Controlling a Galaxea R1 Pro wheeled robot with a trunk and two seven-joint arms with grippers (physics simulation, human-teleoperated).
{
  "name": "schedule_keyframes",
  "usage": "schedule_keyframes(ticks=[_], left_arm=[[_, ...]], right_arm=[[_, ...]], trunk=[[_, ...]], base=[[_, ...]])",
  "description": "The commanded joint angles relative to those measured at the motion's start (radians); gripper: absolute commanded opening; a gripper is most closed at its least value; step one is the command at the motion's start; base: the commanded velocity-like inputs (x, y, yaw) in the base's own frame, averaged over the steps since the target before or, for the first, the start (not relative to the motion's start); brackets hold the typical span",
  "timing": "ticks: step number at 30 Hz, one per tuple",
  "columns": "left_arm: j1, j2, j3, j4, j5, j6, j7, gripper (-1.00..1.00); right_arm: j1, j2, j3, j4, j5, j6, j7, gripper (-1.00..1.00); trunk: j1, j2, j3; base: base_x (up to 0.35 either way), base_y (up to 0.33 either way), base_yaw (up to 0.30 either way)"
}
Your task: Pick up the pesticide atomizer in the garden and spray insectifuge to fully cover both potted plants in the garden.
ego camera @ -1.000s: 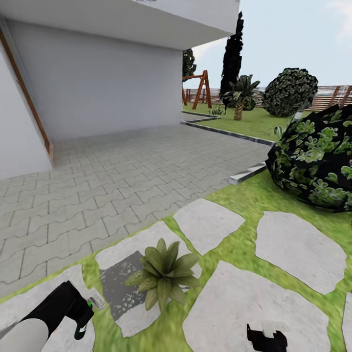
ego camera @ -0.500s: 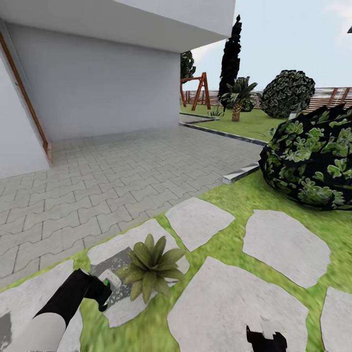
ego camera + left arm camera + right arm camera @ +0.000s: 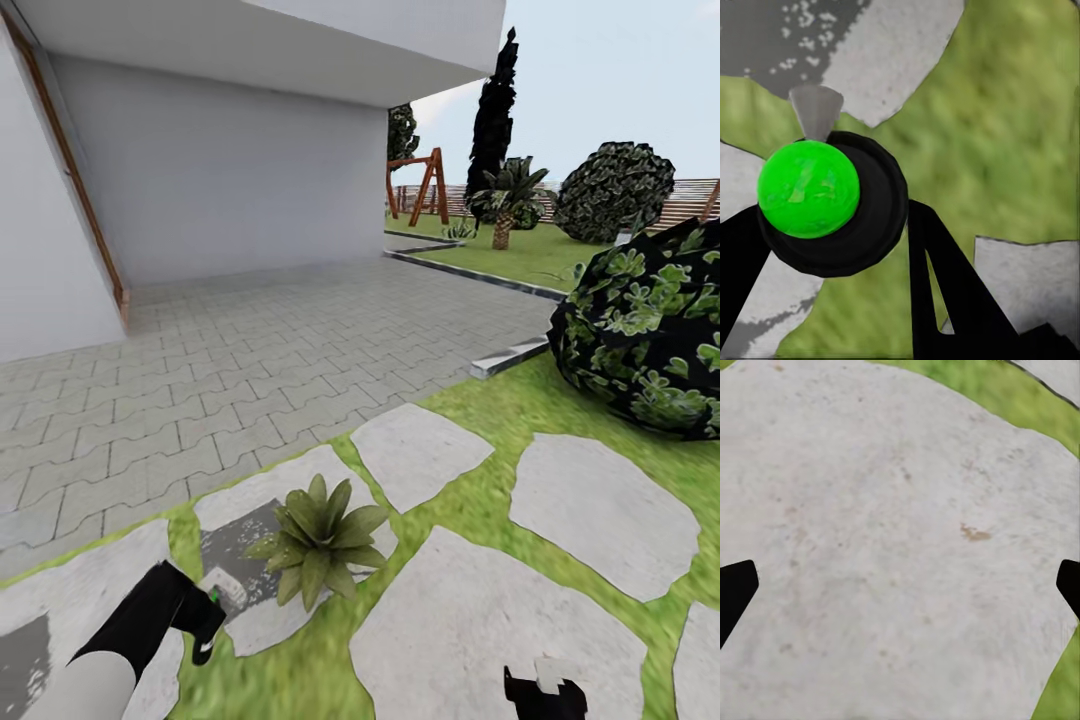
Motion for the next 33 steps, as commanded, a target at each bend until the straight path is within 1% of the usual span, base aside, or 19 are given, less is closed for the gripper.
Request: schedule_keyframes(ticks=[1,4,8,12,14,17,26,30,33], left_arm=[[0.001,-0.002,0.003,-0.001,-0.006,0.005,-0.003,-1.00],[0.005,-0.002,0.003,-0.001,-0.006,0.007,0.002,-1.00],[0.005,0.001,0.005,-0.001,-0.006,0.007,0.005,-1.00],[0.007,0.002,0.005,-0.001,-0.006,0.008,0.057,-1.00],[0.017,0.003,0.004,-0.001,-0.005,0.008,0.066,-1.00],[0.034,0.001,0.000,-0.003,-0.006,0.007,0.066,-1.00],[0.038,-0.003,0.003,-0.002,-0.007,0.007,0.066,-1.00],[0.038,-0.003,0.003,-0.003,-0.007,0.007,0.066,-1.00],[0.038,-0.004,0.003,-0.003,-0.008,0.008,0.066,-1.00]], right_arm=[[-0.001,0.000,-0.006,0.002,0.011,-0.004,-0.003,1.00],[-0.001,-0.001,-0.006,0.003,0.011,-0.004,-0.003,1.00],[-0.001,-0.002,-0.006,0.003,0.011,-0.004,-0.003,1.00],[-0.001,-0.002,-0.006,0.002,0.011,-0.004,-0.003,1.00],[-0.001,-0.001,-0.006,0.002,0.011,-0.004,-0.003,1.00],[-0.001,-0.001,-0.006,0.002,0.011,-0.004,-0.003,1.00],[-0.001,0.000,-0.006,0.004,0.011,-0.004,-0.003,1.00],[-0.001,0.000,-0.006,0.004,0.011,-0.004,-0.003,1.00],[-0.001,0.000,-0.006,0.004,0.011,-0.004,-0.003,1.00]], trunk=[[0.000,0.000,-0.001],[0.000,0.000,-0.001],[0.000,0.000,-0.001],[0.000,0.000,-0.001],[0.000,0.000,-0.001],[0.000,0.000,-0.001],[0.000,0.000,-0.001],[0.000,0.000,-0.001],[0.000,0.000,-0.001]], base=[[0.000,0.000,0.032],[0.039,-0.029,0.012],[0.152,-0.198,0.001],[0.030,-0.263,0.000],[0.004,-0.210,0.021],[0.001,-0.053,0.179],[0.000,-0.006,0.265],[0.000,-0.184,0.243],[0.000,-0.262,0.055]])
